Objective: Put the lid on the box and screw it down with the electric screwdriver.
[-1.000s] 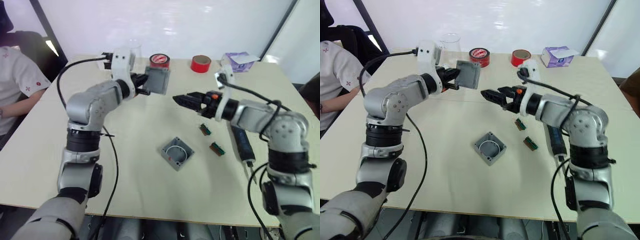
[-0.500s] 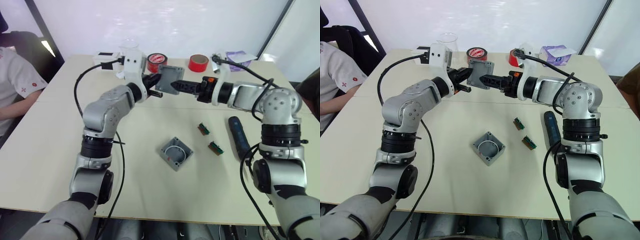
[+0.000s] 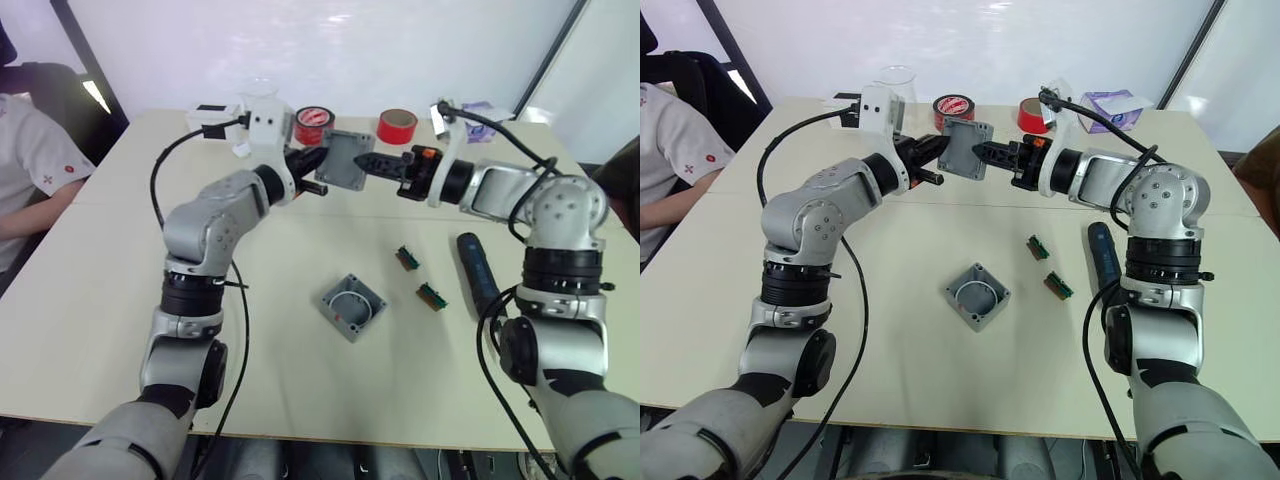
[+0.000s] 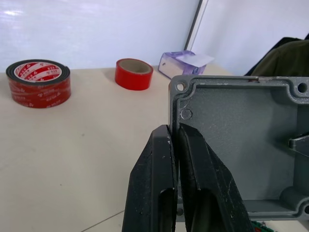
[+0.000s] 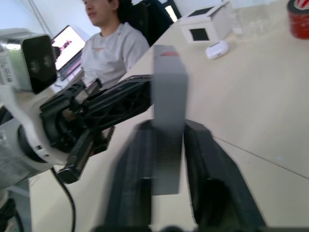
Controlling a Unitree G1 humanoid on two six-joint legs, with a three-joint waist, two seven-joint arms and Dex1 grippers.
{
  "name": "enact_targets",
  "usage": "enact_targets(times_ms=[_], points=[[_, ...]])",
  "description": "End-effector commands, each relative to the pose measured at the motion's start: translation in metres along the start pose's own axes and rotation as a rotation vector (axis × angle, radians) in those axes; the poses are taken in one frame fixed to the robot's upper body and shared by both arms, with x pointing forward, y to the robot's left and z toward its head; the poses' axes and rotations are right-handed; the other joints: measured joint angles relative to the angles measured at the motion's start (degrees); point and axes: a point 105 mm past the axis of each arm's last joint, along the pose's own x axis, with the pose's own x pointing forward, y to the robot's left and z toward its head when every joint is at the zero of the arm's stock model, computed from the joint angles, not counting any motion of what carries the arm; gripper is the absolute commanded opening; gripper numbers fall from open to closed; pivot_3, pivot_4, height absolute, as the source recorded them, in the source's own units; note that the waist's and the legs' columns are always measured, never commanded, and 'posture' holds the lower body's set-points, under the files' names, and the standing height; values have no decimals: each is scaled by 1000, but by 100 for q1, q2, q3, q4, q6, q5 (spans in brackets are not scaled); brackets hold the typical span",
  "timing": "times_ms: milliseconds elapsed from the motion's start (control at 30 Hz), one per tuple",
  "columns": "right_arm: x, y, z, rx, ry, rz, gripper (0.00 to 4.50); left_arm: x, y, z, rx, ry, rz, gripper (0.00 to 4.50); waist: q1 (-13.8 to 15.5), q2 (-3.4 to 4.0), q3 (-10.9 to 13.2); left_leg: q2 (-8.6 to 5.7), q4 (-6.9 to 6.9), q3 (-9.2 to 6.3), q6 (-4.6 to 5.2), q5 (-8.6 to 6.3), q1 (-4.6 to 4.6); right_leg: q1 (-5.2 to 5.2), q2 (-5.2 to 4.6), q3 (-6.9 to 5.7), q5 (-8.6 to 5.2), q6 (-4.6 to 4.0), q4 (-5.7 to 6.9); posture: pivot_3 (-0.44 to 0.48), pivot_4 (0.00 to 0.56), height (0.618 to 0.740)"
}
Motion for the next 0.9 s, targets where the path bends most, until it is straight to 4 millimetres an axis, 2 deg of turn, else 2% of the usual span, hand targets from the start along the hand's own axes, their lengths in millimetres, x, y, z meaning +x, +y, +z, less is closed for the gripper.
enact_targets(times_ms=[33,133,233,433,533,633,733,767,900], points=[[-4,10,15,-35,-56,21,151,-3,-12,26,5,-86,-56,0,-14,0,0,0,0,0,0,0,0,0,0,0,0,0,0,0,150,740],[-3,11,14,-34,-56,29,151,-4,-10,27,-11,-89,-57,0,-48,0,0,1,-1,-1,0,0,0,0,0,0,0,0,0,0,150,740],[-3,10,15,-35,-72,21,151,-6,-7,28,-21,-91,-65,957,-57,0,0,6,-2,-2,0,0,0,0,5,0,0,0,0,0,150,740],[-7,7,16,-63,-91,-1,151,-20,0,41,-76,-106,-128,3247,-62,1,1,8,-4,-2,0,0,0,-1,6,0,0,0,0,0,150,740],[-16,0,23,-149,-146,-65,151,-34,11,56,-145,-126,-164,3247,-66,2,2,10,-8,-3,0,0,0,-5,9,0,0,0,1,0,150,740],[-33,3,22,-439,-198,-115,151,-45,31,65,-179,-132,-137,3247,-33,2,3,9,-11,-7,0,0,-2,-5,9,-3,-1,2,-2,0,150,740],[-44,13,8,-693,-195,-125,151,-48,40,61,-199,-110,-123,2601,-48,2,3,3,-17,-5,-1,0,-1,-4,8,-1,-2,4,-4,0,150,740],[-46,14,-2,-815,-176,-137,151,-48,42,56,-202,-90,-126,2144,-51,1,4,4,-17,-7,-1,0,-1,-3,8,-2,-2,4,-5,0,150,740],[-55,16,-57,-1271,-63,-136,151,-41,34,36,-185,-1,-178,617,-50,-3,6,0,-17,-8,-6,3,0,-4,8,-2,-6,9,-16,0,150,740]])
